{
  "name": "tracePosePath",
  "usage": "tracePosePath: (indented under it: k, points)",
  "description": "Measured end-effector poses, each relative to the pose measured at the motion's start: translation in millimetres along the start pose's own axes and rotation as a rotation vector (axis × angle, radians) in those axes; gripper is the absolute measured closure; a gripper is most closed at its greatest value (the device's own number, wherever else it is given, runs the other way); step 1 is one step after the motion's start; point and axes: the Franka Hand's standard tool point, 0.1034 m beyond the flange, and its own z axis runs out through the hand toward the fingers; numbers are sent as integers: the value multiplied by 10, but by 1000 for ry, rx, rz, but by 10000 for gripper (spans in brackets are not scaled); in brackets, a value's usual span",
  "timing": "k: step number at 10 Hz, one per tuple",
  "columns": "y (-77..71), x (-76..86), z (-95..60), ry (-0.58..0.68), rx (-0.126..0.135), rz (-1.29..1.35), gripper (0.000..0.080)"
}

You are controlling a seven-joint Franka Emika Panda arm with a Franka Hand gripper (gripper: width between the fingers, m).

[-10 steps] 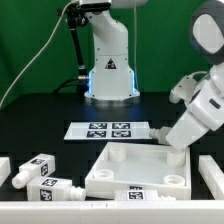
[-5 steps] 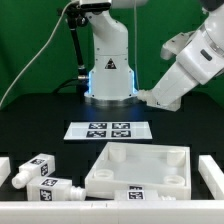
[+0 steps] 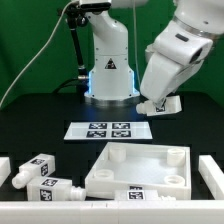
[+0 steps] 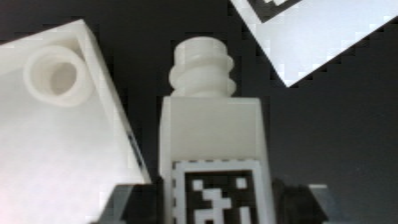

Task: Assemble one leg

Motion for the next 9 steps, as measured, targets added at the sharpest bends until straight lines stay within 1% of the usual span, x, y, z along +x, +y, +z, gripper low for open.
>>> tracePosePath:
  k: [1,2,3,4,7,8,9]
  points:
    - [98,-109,-14,42,27,89,519]
    - [137,-274,-3,66,60,183,519]
    - [166,-344,-4,83,58,190,519]
    - [226,-287,-16,174,31,183,519]
    - [313,-323,15,341,-16,188,519]
    - [370,-328,22,412,-39,187,519]
    - [380,-383,38,443,-3,254,519]
